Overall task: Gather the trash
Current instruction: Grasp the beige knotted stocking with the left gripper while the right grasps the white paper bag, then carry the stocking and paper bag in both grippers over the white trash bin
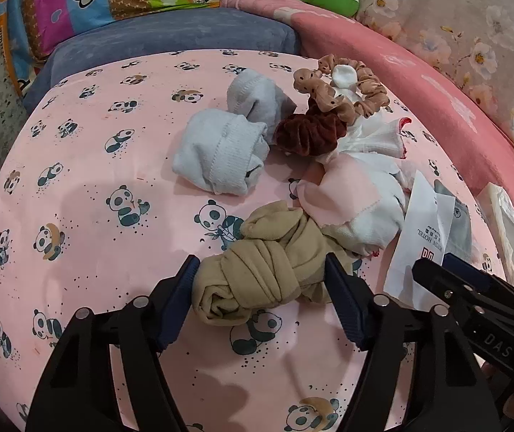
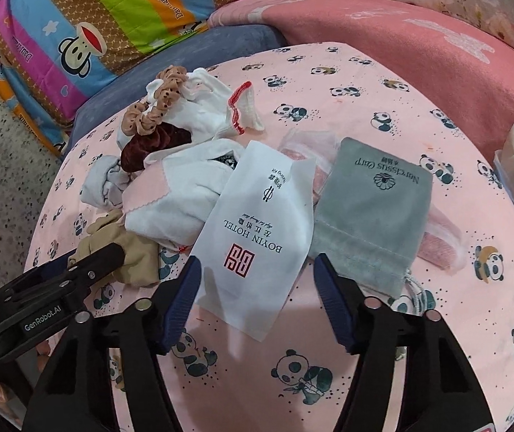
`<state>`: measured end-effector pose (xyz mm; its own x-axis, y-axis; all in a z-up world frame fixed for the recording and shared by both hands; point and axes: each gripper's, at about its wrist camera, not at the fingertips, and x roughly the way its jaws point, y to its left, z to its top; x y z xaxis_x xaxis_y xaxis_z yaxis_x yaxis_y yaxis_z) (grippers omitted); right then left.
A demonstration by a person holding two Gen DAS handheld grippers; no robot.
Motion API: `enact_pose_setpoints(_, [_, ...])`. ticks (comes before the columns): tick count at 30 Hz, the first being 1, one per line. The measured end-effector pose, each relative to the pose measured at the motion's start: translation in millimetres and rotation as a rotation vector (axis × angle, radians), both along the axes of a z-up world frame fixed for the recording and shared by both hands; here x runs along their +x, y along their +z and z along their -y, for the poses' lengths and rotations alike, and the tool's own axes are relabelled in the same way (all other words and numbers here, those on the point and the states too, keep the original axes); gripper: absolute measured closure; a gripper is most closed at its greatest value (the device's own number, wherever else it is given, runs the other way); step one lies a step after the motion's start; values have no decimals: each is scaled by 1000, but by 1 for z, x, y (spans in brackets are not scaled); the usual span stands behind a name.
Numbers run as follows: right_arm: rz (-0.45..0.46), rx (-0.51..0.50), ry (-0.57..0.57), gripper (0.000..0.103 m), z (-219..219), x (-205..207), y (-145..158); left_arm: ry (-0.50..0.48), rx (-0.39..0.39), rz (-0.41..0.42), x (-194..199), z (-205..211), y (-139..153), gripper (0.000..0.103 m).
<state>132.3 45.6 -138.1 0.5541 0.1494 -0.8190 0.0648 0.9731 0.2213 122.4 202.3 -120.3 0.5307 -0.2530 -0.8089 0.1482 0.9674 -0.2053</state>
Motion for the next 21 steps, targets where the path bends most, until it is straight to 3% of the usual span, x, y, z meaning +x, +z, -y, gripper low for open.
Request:
enact_pose_setpoints(7, [-10,24,9,88,-3,-5,-5,8,7,8,-7,2,6,48])
enact_pose_setpoints(15, [55,45,22,100,0,-25,22,24,26,39,-23,10,25,49])
enact_pose_setpoints(21, [127,42,4,100,6,-47,58,12,32,94,-37,21,53,49])
